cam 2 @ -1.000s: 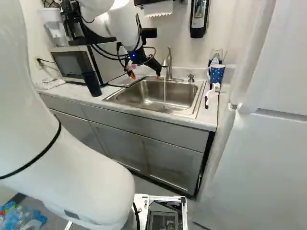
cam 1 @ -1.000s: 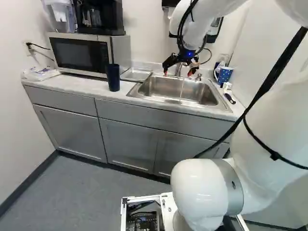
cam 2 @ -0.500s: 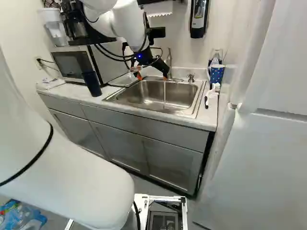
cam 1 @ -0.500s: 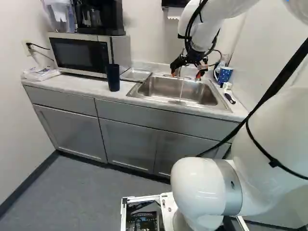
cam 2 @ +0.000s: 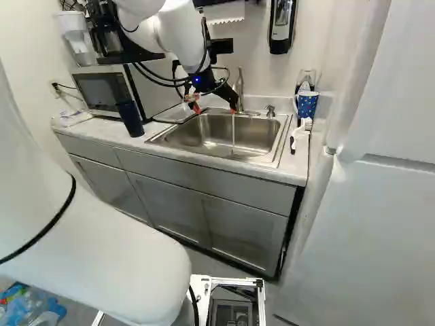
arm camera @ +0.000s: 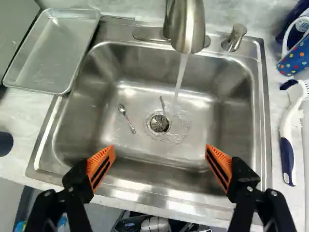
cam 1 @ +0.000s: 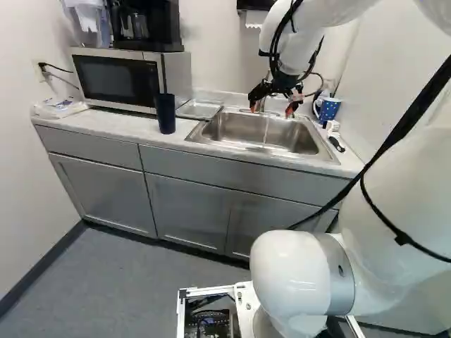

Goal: Rinse the cup and place it in the tray

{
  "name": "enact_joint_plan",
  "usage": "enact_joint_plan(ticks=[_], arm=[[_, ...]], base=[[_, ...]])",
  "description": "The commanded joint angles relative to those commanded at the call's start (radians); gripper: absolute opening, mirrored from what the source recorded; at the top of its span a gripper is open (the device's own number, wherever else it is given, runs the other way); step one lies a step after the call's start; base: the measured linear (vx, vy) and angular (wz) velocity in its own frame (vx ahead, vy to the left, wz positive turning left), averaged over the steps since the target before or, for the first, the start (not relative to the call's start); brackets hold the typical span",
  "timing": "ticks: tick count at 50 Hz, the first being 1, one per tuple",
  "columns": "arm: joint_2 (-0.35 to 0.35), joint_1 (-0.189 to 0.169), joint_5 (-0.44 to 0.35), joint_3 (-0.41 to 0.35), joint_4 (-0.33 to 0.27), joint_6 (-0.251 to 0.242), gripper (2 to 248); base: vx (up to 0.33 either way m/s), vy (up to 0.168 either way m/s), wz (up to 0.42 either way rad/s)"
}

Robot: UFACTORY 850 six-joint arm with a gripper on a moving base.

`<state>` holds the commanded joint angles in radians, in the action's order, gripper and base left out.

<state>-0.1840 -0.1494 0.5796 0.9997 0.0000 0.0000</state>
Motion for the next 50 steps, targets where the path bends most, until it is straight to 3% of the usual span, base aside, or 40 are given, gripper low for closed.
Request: enact_joint_plan(ticks=[50], arm=[[0.034, 0.19, 0.0, 0.031, 0.0, 0.0, 247]], base=[[0.0, 0.0, 0.0]])
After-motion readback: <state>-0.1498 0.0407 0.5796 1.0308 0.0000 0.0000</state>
